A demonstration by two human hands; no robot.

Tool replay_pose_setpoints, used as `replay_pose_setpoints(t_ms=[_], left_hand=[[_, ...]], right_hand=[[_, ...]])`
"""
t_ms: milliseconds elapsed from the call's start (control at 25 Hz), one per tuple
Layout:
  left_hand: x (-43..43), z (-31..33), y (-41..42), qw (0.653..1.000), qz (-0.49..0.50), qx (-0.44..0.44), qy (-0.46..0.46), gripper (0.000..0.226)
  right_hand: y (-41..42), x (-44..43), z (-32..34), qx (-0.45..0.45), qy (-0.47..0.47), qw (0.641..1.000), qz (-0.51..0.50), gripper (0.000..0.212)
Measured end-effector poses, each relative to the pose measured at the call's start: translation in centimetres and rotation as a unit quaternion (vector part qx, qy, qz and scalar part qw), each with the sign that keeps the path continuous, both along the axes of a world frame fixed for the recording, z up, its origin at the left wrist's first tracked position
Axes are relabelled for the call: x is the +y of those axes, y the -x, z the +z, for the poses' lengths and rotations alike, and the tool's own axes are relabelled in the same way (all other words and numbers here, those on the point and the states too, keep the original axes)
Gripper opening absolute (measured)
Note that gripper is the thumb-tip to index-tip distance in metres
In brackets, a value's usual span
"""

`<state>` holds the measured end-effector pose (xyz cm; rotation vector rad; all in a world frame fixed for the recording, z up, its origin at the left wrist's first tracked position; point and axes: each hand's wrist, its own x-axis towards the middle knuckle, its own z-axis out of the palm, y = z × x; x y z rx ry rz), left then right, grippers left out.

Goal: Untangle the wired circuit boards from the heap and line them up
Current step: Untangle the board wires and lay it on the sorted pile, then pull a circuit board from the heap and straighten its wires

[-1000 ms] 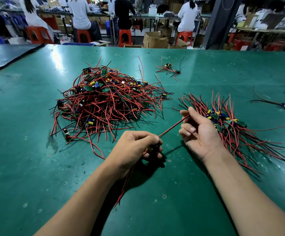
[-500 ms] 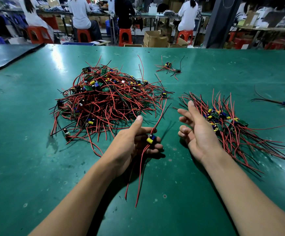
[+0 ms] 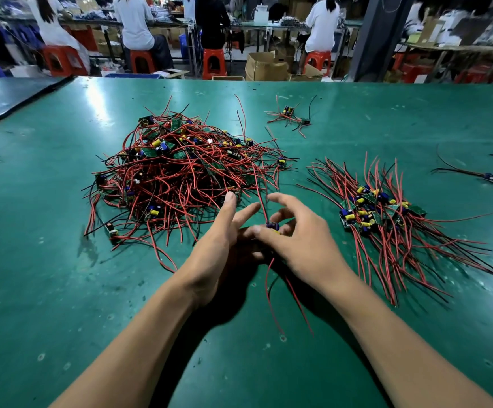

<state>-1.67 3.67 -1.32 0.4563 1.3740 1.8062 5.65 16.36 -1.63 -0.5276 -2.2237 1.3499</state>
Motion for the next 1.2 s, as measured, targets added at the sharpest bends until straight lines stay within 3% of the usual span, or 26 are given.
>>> replay_pose_setpoints(t_ms=[360,560,640,720,840,960,1200], left_hand=[[0.2,-0.3,0.4,0.999,0.005,0.025,0.019,0.074],[0.2,-0.5,0.6,0.999,0.003,0.033,0.023,0.074],[0.3,-0.5,0.5,0.999,0.01,0.028,0.025,0.072],[0.4,-0.5,0.4,0.999,0.019,0.019,0.027,0.069],[0.5,-0.4,0.4,0.999,0.031,0.01,0.028,0.064],[0.5,-0.3,0.4,0.999,0.04,0.004,0.028,0.064],[0.3,-0.3,0.4,0.999,0.04,-0.003,0.016,0.066]], right_hand=[[-1.1,5.7,0.9,0.072,-0.036,0.966,-0.244,0.017],[-1.8,6.7,0.4,-0.045,-0.18,0.928,-0.324,0.027],[-1.4,5.8,0.4,-0.035,-0.231,0.929,-0.286,0.023],[-0.9,4.5,0.3,-0.002,-0.24,0.957,-0.165,0.016],[-0.3,2.7,-0.6,-0.063,-0.287,0.956,-0.015,0.017],[-0.4,3.2,-0.9,-0.134,-0.339,0.928,-0.073,0.033],[-0.8,5.2,-0.8,-0.164,-0.288,0.931,-0.156,0.037]])
